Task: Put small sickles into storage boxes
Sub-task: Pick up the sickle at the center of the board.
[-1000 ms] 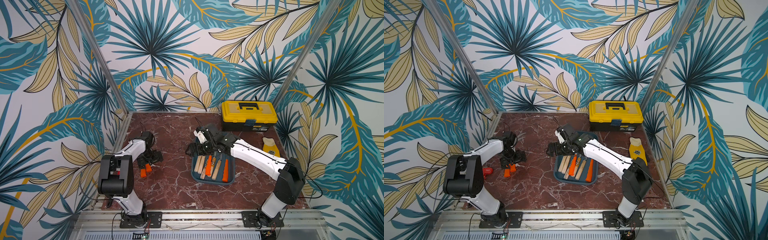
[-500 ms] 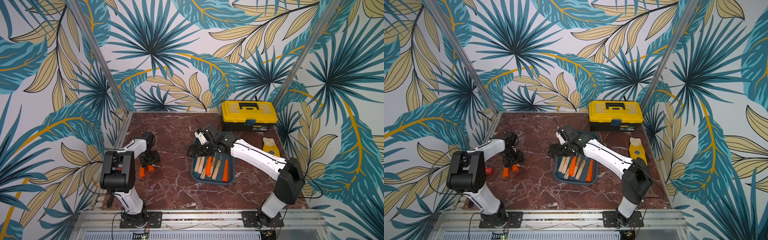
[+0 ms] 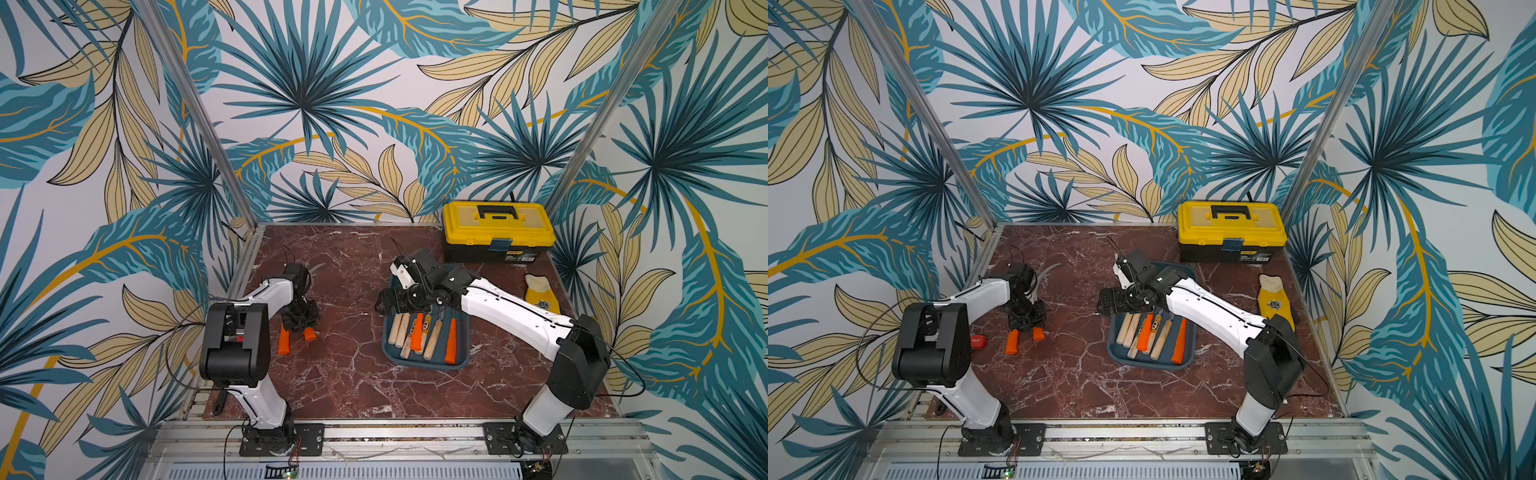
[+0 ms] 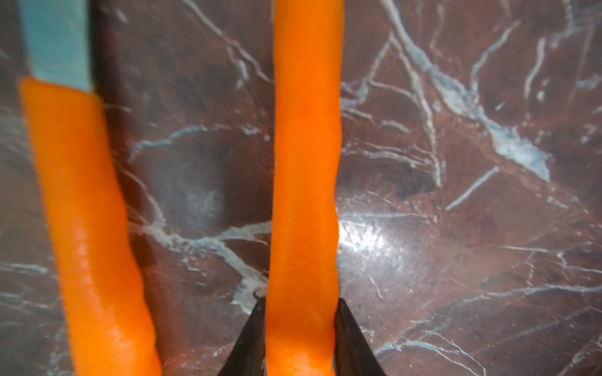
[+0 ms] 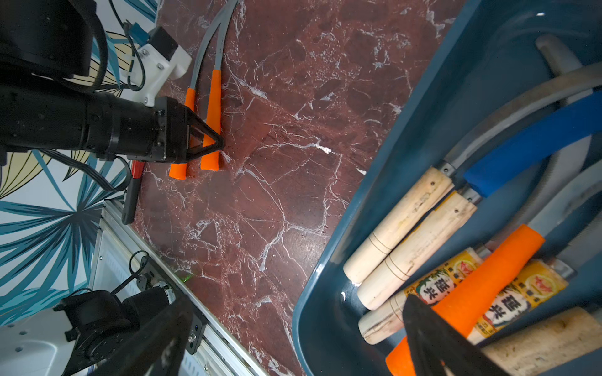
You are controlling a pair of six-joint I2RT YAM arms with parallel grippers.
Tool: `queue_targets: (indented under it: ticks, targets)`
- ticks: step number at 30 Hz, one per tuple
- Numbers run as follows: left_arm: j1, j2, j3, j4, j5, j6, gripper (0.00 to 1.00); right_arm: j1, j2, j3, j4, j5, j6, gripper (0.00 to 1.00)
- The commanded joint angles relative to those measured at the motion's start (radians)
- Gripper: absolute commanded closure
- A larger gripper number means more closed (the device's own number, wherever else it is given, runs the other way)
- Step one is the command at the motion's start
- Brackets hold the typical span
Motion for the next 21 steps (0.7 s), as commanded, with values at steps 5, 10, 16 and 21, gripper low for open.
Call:
queue_targets:
  ticks: [5,10,16,21]
  targets:
    - [-0.054,-0.081,0.004,-0.028,0.033,0.001,0.82,-0.001,-0.034,-0.01,-0.024,0.04,0.02,0.0]
    - [-0.079,-0.123,0.024,-0.056,0.046,-0.009,0.82,-0.002,-0.059,-0.031,-0.015,0.058,0.039,0.01]
    - [-0.097,-0.172,0.037,-0.083,0.073,-0.021,0.83,-0.002,-0.102,-0.069,-0.005,0.089,0.069,0.01]
    - [-0.118,-0.203,0.04,-0.1,0.09,-0.022,0.83,-0.002,-0.143,-0.105,-0.003,0.119,0.087,0.0]
